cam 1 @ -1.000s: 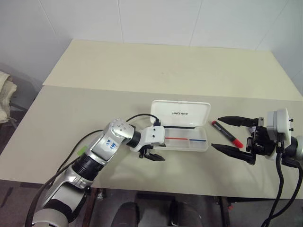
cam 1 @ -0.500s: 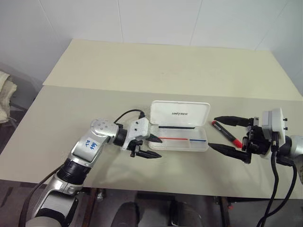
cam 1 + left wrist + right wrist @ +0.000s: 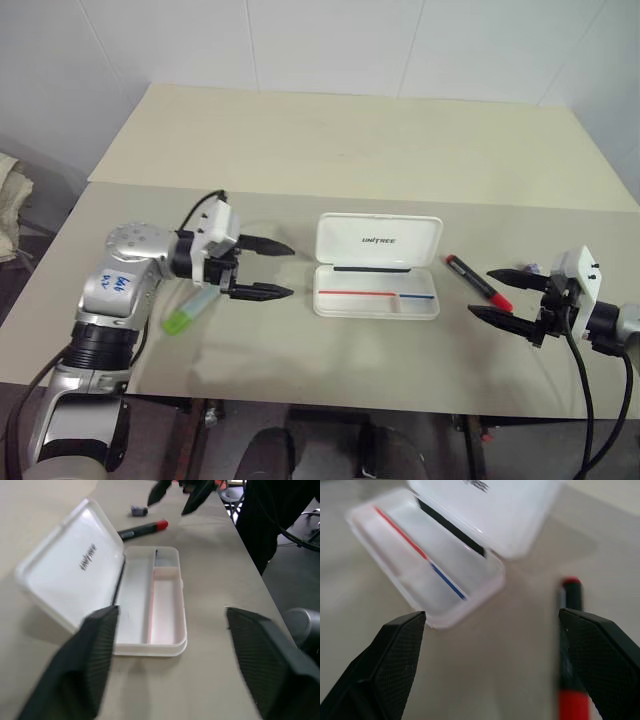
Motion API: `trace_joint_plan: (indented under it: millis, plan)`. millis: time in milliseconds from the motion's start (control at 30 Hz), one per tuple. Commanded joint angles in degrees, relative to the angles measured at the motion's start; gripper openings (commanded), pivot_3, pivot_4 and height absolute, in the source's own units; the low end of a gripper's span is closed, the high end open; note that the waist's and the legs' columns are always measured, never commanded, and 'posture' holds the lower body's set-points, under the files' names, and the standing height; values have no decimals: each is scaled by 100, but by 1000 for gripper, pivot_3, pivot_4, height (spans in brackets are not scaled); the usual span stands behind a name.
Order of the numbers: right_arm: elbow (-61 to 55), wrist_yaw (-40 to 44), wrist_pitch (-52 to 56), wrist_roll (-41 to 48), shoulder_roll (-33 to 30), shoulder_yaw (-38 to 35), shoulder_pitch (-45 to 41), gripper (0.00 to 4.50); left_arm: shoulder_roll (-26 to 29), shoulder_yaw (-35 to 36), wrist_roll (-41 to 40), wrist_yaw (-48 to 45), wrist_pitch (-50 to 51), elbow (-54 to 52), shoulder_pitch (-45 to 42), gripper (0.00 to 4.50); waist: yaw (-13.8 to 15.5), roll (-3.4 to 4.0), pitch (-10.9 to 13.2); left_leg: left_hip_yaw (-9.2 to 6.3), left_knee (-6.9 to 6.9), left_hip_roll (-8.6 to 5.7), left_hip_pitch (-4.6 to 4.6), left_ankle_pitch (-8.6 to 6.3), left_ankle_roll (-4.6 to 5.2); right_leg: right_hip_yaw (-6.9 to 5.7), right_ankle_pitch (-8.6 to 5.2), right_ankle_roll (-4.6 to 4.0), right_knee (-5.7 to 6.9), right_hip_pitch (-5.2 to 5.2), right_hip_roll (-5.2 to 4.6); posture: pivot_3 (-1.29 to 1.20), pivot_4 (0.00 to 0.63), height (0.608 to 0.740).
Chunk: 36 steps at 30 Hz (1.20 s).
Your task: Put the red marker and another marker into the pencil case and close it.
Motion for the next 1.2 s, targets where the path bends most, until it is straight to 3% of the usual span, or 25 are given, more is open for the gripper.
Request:
trace_joint_plan:
  millis: [33, 367, 467, 733, 1000, 1200]
  plan:
    - [537, -180, -147, -252, 30, 59, -328, 4500, 259, 228, -73, -141, -178, 223, -200, 4468, -24, 0, 0, 0, 0, 0, 0, 0, 0, 0, 0, 0, 1, 0, 0, 0, 150, 740]
    - [1829, -266, -151, -803, 361, 638, -1149, 4500, 460, 292, -211, -115, -15, 22, -165, 4468, -125, 1, 1, 3, -5, 3, 1, 2, -3, 0, 0, 0, 2, -3, 1, 0, 150, 740]
    - [1864, -259, -121, -864, 463, 759, -1148, 3644, 507, 353, -217, -55, 33, -45, -92, 4500, -123, 0, 0, 2, -6, 4, 0, 2, -4, -1, 0, 0, 4, -4, 2, 0, 150, 740]
    - [1815, -332, -234, -932, 589, 734, -1125, 663, 649, 446, -183, 20, -9, 25, -68, 4500, -128, 0, 0, 3, -4, 5, 2, 3, -6, 1, 0, 0, 4, -3, 2, 0, 150, 740]
    - [1571, -608, -341, -895, 412, 447, -1063, 645, 570, 374, -150, 114, -93, 62, -72, 4500, -124, 0, 0, 5, -3, 5, 2, 3, -6, 2, 0, 0, 5, -3, 1, 0, 150, 740]
    - [764, -393, -250, -565, -239, -194, -1000, 645, 552, 344, -122, 131, -193, 129, 7, 4500, -106, 10, 6, 4, -3, 4, 0, 3, -6, 2, 0, 0, 4, -4, 1, 0, 150, 740]
